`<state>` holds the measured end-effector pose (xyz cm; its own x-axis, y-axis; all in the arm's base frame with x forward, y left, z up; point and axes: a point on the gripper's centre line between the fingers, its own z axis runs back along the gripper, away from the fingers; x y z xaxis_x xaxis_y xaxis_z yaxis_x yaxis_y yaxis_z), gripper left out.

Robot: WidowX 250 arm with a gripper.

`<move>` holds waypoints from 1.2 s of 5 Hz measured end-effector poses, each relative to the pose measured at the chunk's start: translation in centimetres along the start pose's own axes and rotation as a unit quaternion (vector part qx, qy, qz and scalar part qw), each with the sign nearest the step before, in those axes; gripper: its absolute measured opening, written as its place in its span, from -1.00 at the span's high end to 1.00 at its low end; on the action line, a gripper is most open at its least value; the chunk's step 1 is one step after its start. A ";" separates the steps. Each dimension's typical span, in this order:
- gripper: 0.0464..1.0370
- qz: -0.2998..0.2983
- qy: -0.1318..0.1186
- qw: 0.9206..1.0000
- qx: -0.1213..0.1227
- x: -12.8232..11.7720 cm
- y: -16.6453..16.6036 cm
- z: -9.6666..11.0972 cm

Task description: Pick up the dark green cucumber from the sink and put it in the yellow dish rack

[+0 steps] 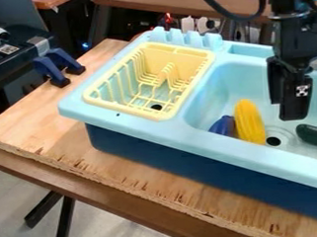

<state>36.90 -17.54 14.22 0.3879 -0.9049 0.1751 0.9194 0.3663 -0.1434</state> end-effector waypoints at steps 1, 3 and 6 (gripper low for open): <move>-0.94 -0.035 0.009 0.999 -0.004 1.3 0.6 -2.0; -0.94 -0.044 0.013 0.999 0.004 2.3 -0.1 -4.8; -0.82 -0.045 0.001 0.999 0.007 2.8 1.2 -5.3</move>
<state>38.72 -20.80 9.36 0.3038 -0.9345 0.1855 0.9513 0.2869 -0.1129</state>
